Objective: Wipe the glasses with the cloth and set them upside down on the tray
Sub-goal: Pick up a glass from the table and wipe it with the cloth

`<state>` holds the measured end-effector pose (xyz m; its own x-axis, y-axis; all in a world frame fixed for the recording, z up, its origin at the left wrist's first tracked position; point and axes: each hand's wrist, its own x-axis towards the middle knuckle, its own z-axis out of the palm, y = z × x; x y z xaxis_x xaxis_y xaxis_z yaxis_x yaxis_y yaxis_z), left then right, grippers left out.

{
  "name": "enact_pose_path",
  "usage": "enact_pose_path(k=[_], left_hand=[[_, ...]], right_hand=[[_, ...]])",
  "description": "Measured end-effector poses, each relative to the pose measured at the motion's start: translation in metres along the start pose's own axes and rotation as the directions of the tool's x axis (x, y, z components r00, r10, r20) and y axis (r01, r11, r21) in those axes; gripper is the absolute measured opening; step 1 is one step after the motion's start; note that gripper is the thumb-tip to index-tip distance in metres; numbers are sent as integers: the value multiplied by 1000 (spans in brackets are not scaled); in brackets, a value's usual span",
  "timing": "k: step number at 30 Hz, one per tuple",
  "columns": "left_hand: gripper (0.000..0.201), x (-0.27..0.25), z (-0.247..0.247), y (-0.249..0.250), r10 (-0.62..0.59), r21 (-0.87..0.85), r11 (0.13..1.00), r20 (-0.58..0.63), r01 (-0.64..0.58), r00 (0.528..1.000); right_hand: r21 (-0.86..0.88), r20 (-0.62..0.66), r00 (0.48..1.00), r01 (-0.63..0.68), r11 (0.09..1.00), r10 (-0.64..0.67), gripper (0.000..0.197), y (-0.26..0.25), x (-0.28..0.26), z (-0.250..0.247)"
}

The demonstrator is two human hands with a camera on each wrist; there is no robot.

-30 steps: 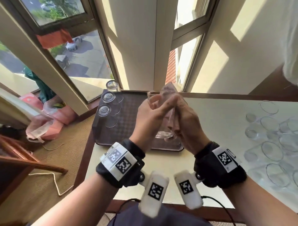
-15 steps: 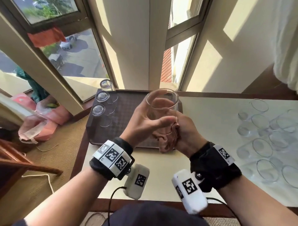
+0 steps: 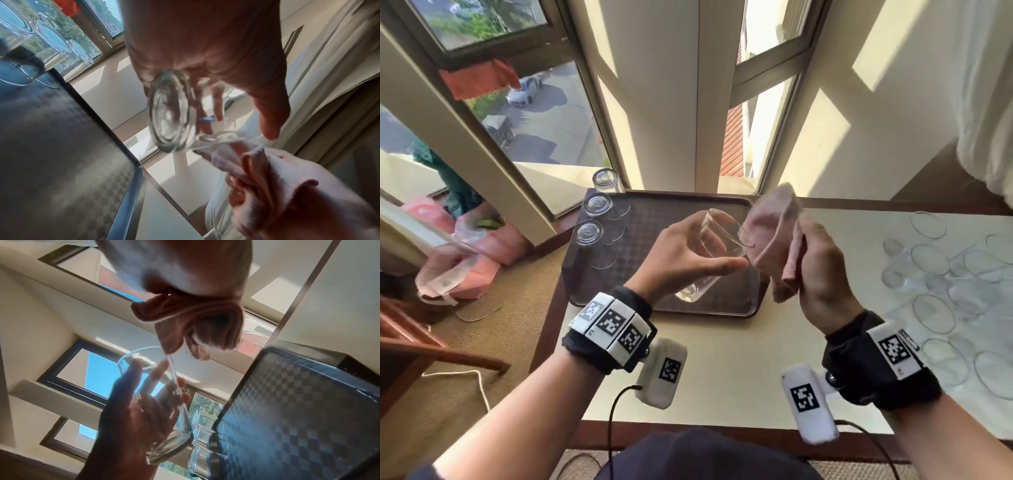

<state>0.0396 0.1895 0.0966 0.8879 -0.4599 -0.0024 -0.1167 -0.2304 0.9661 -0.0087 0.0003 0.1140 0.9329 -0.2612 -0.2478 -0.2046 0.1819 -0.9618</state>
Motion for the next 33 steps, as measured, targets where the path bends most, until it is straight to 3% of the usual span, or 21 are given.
enact_pose_path(k=[2, 5, 7, 8, 10, 12, 14, 17, 19, 21, 23, 25, 27, 29, 31, 33], left_hand=[[56, -1, 3, -1, -23, 70, 997, 19, 22, 1000], [47, -4, 5, 2, -1, 126, 992, 33, -3, 999], [46, -7, 4, 6, 16, 77, 997, 70, -22, 997], [44, -9, 3, 7, 23, 75, 997, 94, -30, 995], [40, -8, 3, 8, 39, 122, 991, 162, -59, 986], [41, -8, 7, 9, 58, 159, 982, 236, -97, 970], [44, -8, 9, 6, 60, 166, 980, 268, -107, 962], [47, -12, 11, -3, 21, 148, 987, 293, -67, 956], [49, -15, 11, -9, -22, 112, 994, 304, -13, 952], [50, -17, 10, -12, -68, 75, 996, 311, 47, 948], [49, -19, 10, -11, -80, 55, 996, 330, 65, 940], [51, -19, 12, -8, -81, -45, 994, 342, 102, 936], [54, -19, 14, -7, -79, -146, 980, 336, 135, 938], [53, -18, 14, -8, -88, -158, 976, 331, 147, 939], [50, -17, 13, -8, -101, -152, 975, 340, 160, 935], [44, -16, 16, -4, -109, -141, 976, 351, 168, 930]], right_hand=[[-59, 146, 969, 211, 976, -201, 30, 2, -3, 1], [-293, 376, 809, 566, 771, -451, 33, 9, -7, 0], [-338, 495, 762, 612, 715, -419, 43, 6, -4, -9], [-367, 579, 731, 630, 685, -362, 38, 4, -4, -13], [-452, 732, 639, 715, 533, -235, 32, 2, -7, -18], [-465, 816, 554, 799, 382, -165, 46, 5, -9, -22], [-466, 846, 523, 822, 328, -109, 55, 10, -13, -23], [-465, 847, 523, 814, 350, -91, 66, 15, -13, -30], [-444, 806, 569, 762, 472, -160, 59, 9, -12, -37], [-402, 646, 682, 687, 606, -344, 44, 2, -10, -44], [-342, 389, 811, 568, 749, -438, 29, 5, -8, -48], [-275, 257, 859, 505, 818, -444, 18, 15, -15, -41], [-365, 267, 835, 550, 751, -482, 13, 25, -20, -35], [-403, 437, 804, 576, 711, -404, 25, 28, -23, -37], [-333, 662, 717, 542, 772, -219, 42, 29, -24, -40], [-324, 762, 631, 565, 759, -144, 51, 33, -24, -38]])
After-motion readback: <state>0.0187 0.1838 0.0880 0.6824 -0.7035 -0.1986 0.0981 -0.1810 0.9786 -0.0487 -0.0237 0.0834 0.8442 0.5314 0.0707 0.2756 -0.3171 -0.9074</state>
